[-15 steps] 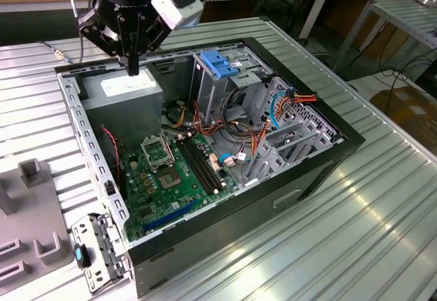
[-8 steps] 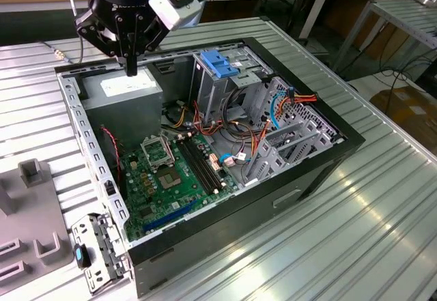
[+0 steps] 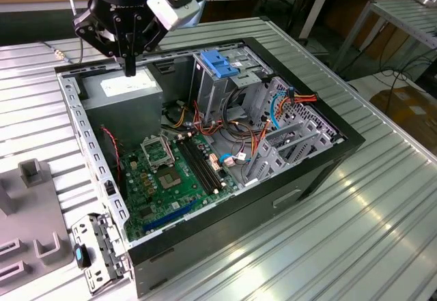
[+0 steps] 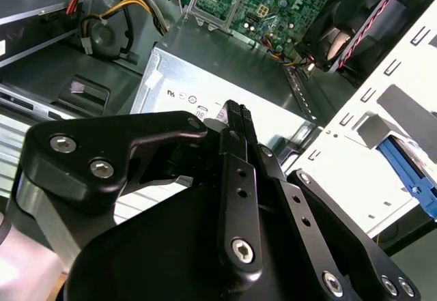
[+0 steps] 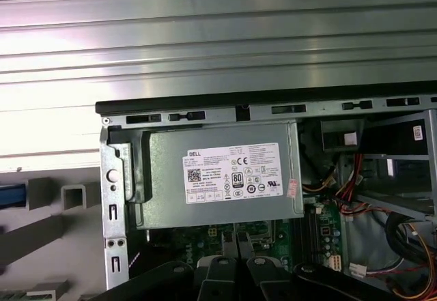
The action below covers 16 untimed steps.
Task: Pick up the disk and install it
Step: 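Reach for the disk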
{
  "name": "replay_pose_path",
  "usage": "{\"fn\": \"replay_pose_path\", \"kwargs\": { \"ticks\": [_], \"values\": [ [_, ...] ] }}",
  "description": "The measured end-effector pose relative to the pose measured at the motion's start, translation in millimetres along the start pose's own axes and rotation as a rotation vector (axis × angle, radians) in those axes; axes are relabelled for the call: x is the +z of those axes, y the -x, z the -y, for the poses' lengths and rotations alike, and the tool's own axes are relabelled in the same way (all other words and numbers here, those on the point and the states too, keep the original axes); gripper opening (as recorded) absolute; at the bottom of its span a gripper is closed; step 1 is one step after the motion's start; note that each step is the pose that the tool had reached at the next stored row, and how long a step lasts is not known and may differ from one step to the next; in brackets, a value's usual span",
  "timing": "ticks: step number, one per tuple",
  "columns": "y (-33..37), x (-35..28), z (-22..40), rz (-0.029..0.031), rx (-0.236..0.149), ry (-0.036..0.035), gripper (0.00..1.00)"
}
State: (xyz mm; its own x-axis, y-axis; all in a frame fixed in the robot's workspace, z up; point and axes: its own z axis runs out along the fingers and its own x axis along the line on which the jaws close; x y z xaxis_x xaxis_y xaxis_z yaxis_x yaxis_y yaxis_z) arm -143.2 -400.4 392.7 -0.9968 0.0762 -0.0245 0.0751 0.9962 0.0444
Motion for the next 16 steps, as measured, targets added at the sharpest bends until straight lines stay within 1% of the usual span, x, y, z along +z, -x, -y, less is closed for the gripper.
{"fn": "replay_pose_path", "kwargs": {
  "ticks": [4, 10, 16],
  "values": [
    [-1.7, -0.1, 0.2, 0.0, 0.0, -0.0001, 0.15],
    [-9.6, -0.3, 0.7, 0.0, 0.0, -0.0001, 0.15],
    [-15.9, -0.4, 0.9, 0.0, 0.0, -0.0001, 0.15]
  ]
}}
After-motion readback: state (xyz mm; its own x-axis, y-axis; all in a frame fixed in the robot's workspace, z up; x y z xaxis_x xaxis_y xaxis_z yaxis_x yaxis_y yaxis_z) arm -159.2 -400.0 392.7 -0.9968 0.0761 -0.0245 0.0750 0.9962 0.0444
